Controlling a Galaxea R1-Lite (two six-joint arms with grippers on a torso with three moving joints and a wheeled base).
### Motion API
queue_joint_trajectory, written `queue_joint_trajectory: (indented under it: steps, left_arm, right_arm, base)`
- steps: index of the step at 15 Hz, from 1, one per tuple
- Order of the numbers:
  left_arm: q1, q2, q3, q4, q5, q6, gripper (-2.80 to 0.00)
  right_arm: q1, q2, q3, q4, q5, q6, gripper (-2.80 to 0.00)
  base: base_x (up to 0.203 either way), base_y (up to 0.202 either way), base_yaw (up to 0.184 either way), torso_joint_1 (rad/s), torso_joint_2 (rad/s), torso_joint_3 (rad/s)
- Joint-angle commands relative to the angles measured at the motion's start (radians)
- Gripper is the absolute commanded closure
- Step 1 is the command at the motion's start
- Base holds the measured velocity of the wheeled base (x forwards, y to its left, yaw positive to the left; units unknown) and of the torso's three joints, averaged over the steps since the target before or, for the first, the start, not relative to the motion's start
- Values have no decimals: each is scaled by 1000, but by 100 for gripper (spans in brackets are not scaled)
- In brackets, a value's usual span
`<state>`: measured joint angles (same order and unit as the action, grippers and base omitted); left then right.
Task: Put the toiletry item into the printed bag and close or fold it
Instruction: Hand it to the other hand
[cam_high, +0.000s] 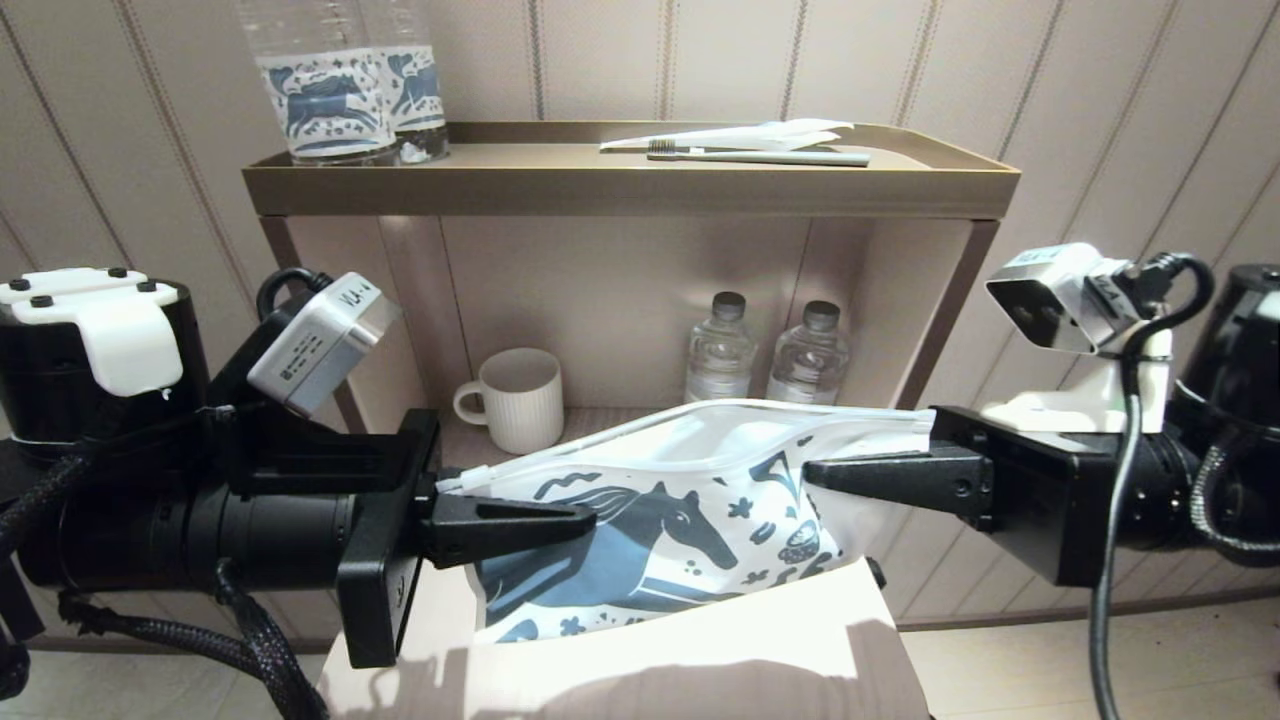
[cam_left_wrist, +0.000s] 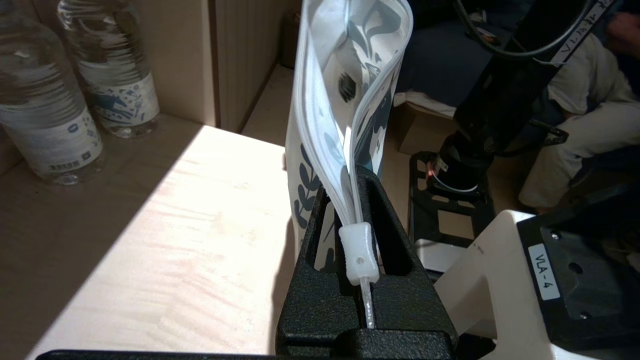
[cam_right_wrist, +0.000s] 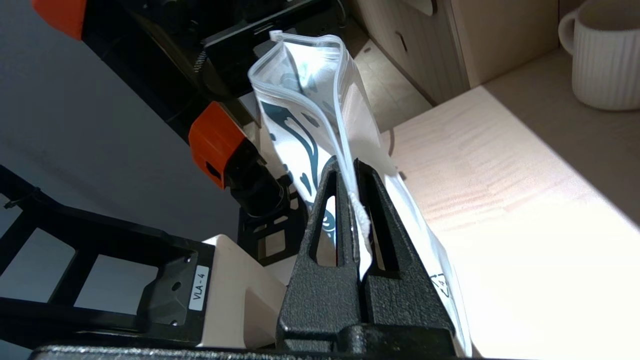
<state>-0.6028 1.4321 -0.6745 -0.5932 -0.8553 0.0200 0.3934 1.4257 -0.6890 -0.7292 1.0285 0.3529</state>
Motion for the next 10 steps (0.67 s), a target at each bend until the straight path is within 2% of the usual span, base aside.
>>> queue_joint_trajectory:
  steps: [1,2,3,5,10]
  left_arm:
    - [-6,12,4,-6,-4,1,0]
    - [-6,16,4,-8,-4,1,0]
    - [-6,17,6,-7,-4,1,0]
    - [-6,17,8,-7,-1,3,0]
    - [-6,39,7,1,9,6,0]
  right_arm:
    - [1,2,-27,49,5,-16,0]
    - [1,2,-35,73,1,-22,0]
    - [0,5,-31,80,-1,-44,-280]
    - [-1,13,-29,83,2,-77,-280]
    - [-37,-22,-34,81,2,-81,-280]
  base:
    - [0,0,0,0,0,0]
    - [0,0,0,0,0,0]
    - [0,0,0,0,0,0]
    - [0,0,0,0,0,0]
    - [0,0,0,0,0,0]
